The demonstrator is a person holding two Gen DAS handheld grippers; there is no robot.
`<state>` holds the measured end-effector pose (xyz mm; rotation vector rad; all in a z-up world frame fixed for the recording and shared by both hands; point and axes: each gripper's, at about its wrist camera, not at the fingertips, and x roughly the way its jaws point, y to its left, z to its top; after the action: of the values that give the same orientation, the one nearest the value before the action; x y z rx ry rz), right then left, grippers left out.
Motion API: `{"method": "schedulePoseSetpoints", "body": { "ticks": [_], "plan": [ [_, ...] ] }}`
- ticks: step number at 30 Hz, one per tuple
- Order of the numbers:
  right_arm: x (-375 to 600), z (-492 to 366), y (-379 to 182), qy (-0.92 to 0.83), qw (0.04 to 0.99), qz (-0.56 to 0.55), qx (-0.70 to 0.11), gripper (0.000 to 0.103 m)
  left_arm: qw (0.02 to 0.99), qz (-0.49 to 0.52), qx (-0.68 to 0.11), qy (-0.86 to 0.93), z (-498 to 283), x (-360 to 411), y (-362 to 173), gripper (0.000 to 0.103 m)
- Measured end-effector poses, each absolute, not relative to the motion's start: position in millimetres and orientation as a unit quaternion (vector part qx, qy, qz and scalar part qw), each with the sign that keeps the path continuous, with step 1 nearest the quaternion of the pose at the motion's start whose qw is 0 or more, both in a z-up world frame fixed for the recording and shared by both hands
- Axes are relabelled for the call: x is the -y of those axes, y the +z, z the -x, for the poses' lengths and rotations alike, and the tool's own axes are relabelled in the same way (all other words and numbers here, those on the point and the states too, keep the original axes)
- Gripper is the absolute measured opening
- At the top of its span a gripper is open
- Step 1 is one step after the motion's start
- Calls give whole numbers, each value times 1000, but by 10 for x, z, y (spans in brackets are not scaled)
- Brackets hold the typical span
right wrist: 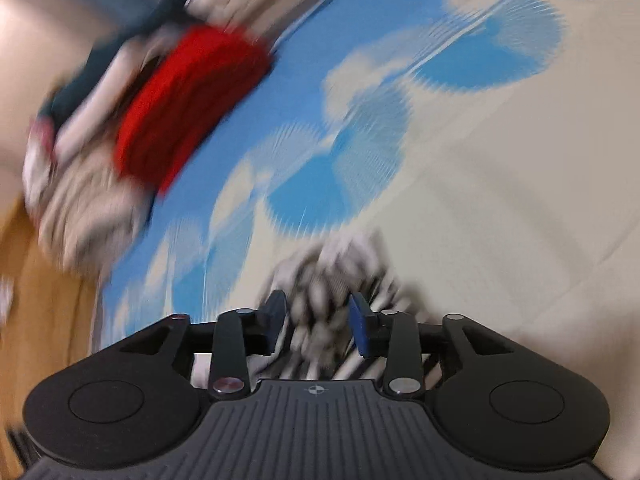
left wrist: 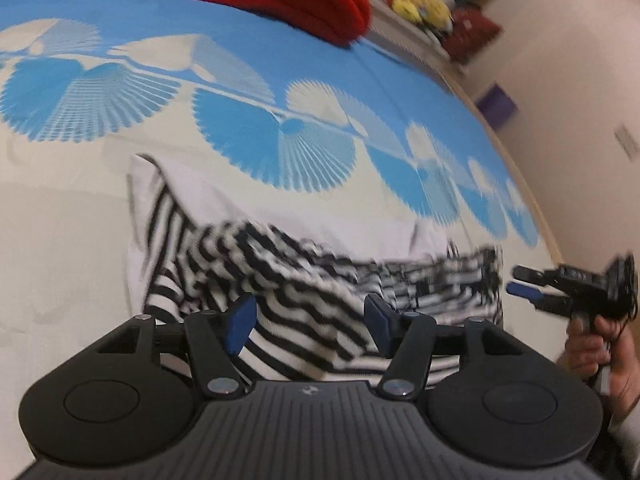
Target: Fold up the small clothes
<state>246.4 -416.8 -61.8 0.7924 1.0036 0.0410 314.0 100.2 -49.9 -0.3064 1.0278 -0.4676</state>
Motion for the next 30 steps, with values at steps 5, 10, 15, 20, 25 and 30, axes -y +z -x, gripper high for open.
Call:
{"method": "schedulePoseSetpoints", "body": {
  "ticks": [5,10,15,20,25,30],
  "plan": [
    [3764,-2534,-806,36,782,-292,-549,45,831,72,-494,-246,-3096,-696,-606,65],
    [3696,-2661,-817,12,793,-290,-535,10,855,17,-476,-207,-3221,-600,-648,2],
    [3788,-2815,-570,5,837,-343,-427,0,895,111,-415,-119,-3418,-1009,-468,2],
    [3742,-2965,-484,20,853,-360,-378,1,892,149,-414,-105,-3559,-1127,-504,12],
    [3505,-3092,-490,77,856,-290,-420,20,885,148,-428,-108,-3623,-1212,-512,48],
    [3253,-2951,-425,156,855,-191,-456,51,870,158,-453,-112,-3688,-1372,-590,69]
  ]
}}
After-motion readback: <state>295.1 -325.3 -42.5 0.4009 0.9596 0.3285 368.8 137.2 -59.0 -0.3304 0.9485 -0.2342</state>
